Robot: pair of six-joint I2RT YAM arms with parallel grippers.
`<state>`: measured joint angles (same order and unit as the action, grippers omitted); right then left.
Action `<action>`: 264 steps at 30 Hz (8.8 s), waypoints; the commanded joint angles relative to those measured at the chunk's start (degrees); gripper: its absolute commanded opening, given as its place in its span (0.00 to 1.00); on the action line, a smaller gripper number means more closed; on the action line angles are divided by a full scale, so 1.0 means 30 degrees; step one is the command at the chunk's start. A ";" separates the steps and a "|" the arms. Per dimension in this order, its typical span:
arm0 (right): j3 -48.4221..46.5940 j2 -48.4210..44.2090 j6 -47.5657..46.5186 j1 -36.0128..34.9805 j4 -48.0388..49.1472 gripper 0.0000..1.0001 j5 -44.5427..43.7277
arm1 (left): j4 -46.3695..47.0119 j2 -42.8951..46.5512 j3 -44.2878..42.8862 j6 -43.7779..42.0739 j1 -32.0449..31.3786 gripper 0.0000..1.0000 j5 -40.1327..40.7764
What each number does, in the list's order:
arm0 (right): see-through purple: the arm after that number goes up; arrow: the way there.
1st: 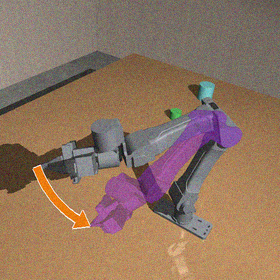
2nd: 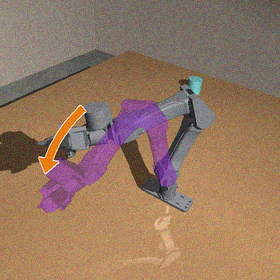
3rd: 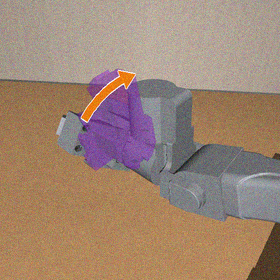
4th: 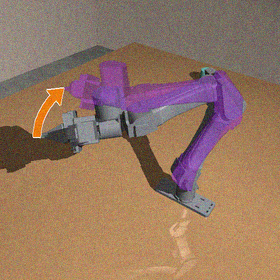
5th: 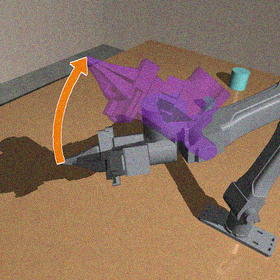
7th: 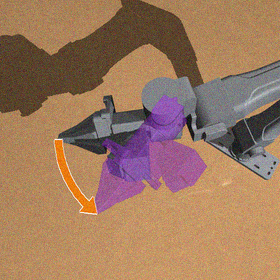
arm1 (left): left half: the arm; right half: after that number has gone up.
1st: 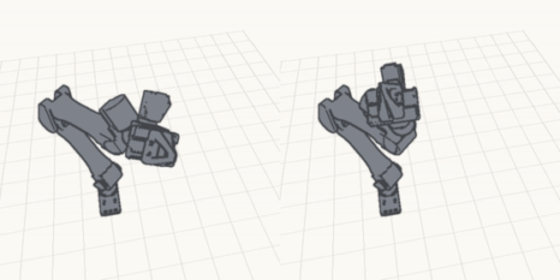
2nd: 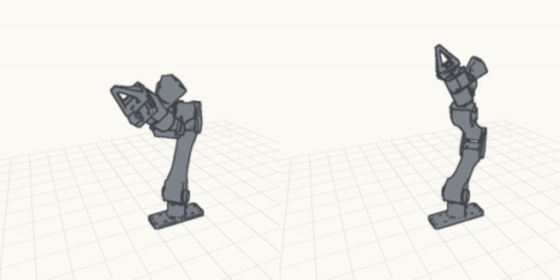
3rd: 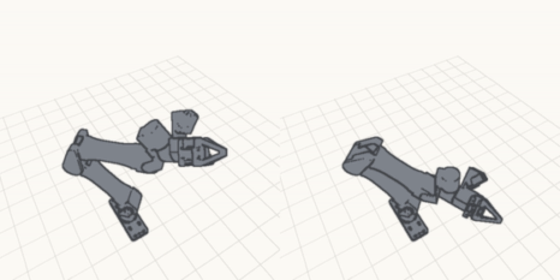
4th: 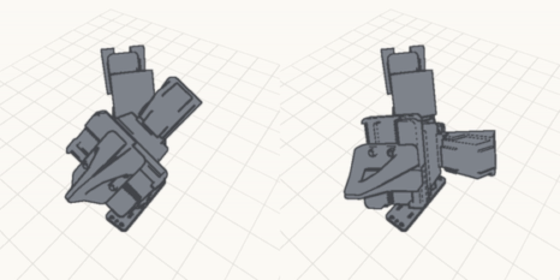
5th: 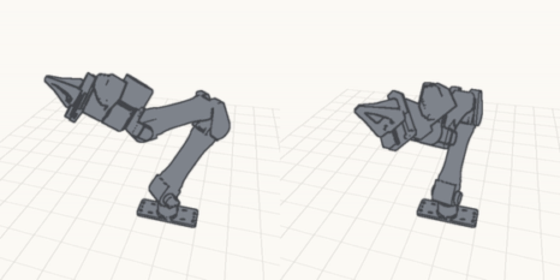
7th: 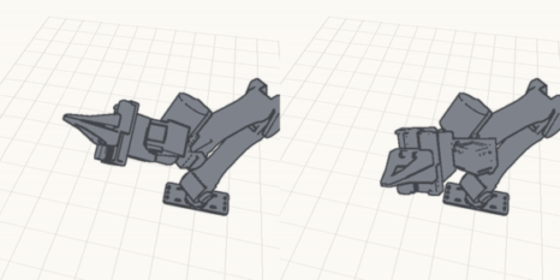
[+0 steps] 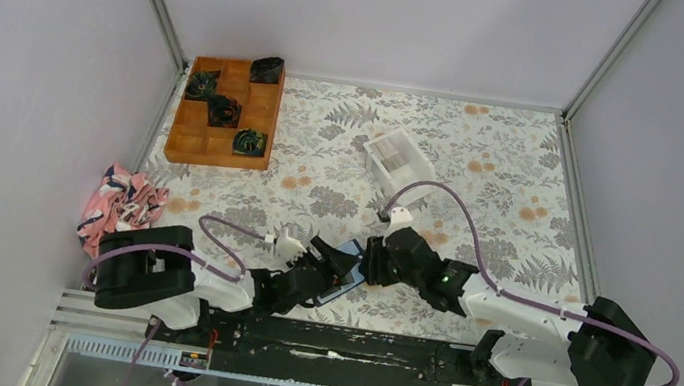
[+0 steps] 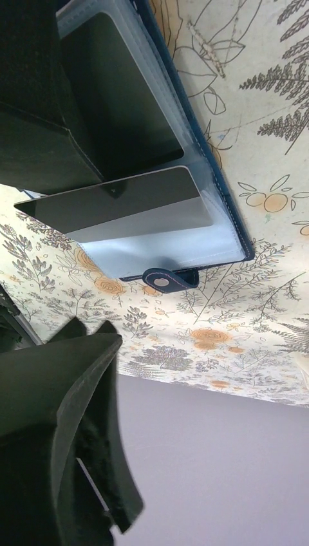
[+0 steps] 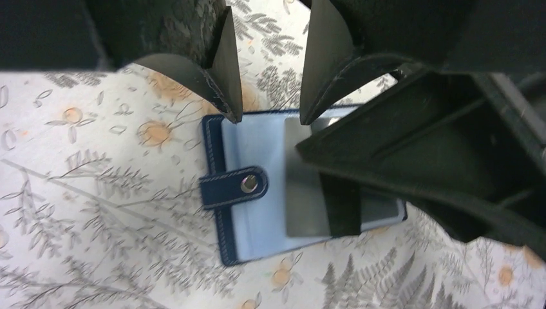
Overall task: Put the credit cards into the card holder
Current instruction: Insert the credit card into the card holder.
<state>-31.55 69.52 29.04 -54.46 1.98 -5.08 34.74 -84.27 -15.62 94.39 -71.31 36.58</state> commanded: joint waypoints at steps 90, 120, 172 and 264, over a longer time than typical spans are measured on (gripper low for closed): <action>0.1022 0.4455 -0.2590 -0.8017 0.8744 0.00 -0.7300 | 0.9230 -0.2656 0.3616 -0.1756 -0.0088 0.65 -0.2591; 0.1639 0.4601 -0.2794 -0.6930 0.9784 0.00 -0.6508 | -0.4807 0.2235 -0.0173 -0.2429 -0.0887 0.69 -0.0503; -0.0191 0.2034 -0.2774 -0.2855 0.4979 0.02 -0.7464 | -1.1914 0.2414 -0.3658 -0.6550 -0.1125 0.00 0.1867; -0.1348 0.7018 -0.1578 0.0427 0.5874 0.05 -0.1537 | -1.4613 0.0881 -0.4206 -0.7628 -0.1202 0.00 0.0036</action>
<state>-35.38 91.35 24.25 -53.19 19.70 -10.31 -6.50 -78.28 -27.20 72.53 -74.63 38.15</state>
